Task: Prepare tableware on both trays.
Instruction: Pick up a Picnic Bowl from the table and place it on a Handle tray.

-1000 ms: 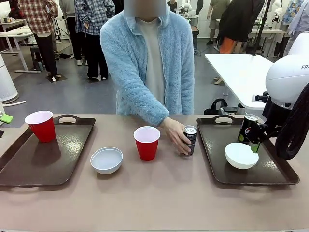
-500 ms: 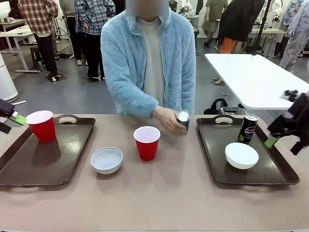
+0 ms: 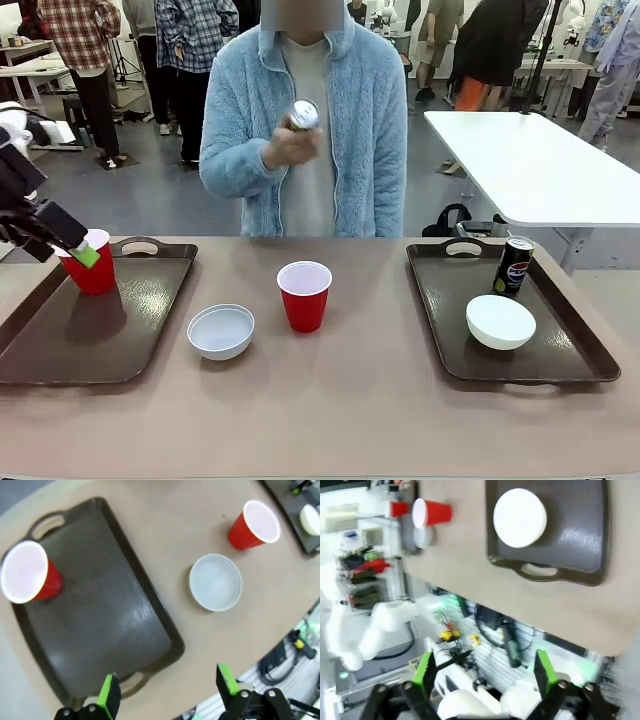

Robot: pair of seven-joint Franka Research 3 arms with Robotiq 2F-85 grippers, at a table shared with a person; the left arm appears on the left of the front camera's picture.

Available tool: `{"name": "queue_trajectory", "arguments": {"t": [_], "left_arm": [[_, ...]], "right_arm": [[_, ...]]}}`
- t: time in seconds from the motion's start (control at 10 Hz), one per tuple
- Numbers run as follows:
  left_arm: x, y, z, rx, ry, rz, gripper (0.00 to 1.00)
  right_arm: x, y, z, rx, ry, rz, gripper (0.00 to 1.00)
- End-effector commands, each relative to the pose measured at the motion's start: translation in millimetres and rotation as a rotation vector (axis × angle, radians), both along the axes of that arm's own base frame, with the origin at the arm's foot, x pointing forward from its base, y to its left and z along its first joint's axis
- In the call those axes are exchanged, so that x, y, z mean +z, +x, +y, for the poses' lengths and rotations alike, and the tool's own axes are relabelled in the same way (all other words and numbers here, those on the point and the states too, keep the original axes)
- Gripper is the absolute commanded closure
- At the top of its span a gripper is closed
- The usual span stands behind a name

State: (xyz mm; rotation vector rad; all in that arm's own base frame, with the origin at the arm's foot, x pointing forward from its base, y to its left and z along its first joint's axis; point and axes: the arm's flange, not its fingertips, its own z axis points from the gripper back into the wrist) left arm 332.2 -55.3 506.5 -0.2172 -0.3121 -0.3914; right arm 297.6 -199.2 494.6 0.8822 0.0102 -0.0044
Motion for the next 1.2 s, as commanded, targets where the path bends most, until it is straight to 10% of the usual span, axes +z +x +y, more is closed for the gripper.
{"name": "queue_trajectory", "arguments": {"t": [0.0,0.6,0.9,1.1], "left_arm": [[-30.5,-5.2,-18.5,0.013,0.059,-0.023,0.0],[-91.5,14.4,-78.5,-0.139,0.16,-0.033,0.0],[-47.5,-103.9,3.1,-0.32,0.267,0.047,0.0],[-42.3,-117.5,17.1,-0.326,0.249,0.091,0.0]], "right_arm": [[-6.7,16.1,-51.0,-0.077,0.185,0.037,0.0],[-37.5,9.8,-100.6,-0.213,0.264,0.095,0.0],[-37.5,9.8,-100.6,-0.213,0.264,0.095,0.0],[-37.5,9.8,-100.6,-0.213,0.264,0.095,0.0]]}}
